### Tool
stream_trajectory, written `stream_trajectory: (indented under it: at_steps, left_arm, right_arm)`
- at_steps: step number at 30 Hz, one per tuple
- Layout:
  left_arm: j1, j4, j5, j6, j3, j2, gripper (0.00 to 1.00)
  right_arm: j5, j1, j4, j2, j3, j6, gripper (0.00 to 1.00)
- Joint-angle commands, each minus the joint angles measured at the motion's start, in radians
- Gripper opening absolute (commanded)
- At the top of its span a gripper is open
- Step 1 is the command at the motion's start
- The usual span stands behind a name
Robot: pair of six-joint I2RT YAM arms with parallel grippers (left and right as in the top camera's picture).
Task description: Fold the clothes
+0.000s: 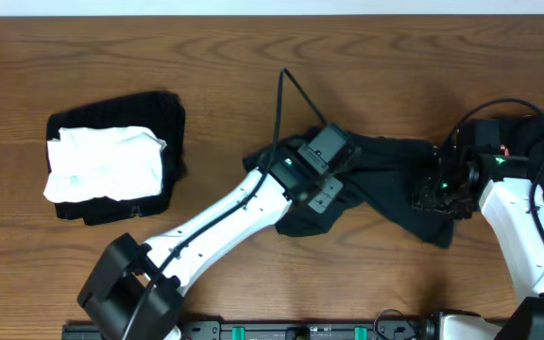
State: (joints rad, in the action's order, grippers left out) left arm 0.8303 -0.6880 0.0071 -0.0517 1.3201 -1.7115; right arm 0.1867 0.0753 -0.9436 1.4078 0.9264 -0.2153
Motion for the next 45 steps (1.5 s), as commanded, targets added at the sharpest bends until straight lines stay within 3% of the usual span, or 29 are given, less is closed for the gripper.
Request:
stream_trajectory:
  at_steps: [1, 6, 11, 20, 30, 39, 42, 45]
  left_arm:
    - [-0.032, -0.026, -0.05, 0.006, 0.009, 0.001, 0.06]
    - [-0.073, -0.021, -0.05, 0.011, 0.009, 0.001, 0.06]
    - [-0.112, 0.023, -0.053, 0.014, 0.009, 0.001, 0.06]
    - [-0.146, 0.064, -0.053, 0.015, 0.009, 0.001, 0.06]
    - [-0.146, 0.067, -0.053, 0.018, 0.009, 0.001, 0.06]
    - [-0.146, 0.07, -0.053, 0.018, 0.009, 0.001, 0.06]
    - [-0.146, 0.07, -0.052, 0.018, 0.009, 0.001, 0.06]
    - [-0.146, 0.069, -0.052, 0.018, 0.009, 0.001, 0.06]
  right_arm:
    - [0.119, -0.011, 0.005, -0.009, -0.001, 0.083, 0.52]
    - [0.268, -0.04, 0.0, -0.009, -0.002, 0.209, 0.6]
    - [0.207, -0.162, 0.0, -0.009, -0.005, 0.217, 0.63]
    - [-0.165, -0.385, 0.084, -0.009, -0.066, 0.007, 0.63]
    - [-0.196, -0.51, 0.261, -0.009, -0.241, -0.016, 0.61]
    - [-0.395, -0.567, 0.294, -0.009, -0.314, -0.113, 0.64]
    - [-0.447, -0.567, 0.293, -0.009, -0.317, -0.13, 0.61]
    - [-0.489, -0.567, 0.277, -0.006, -0.322, -0.153, 0.49]
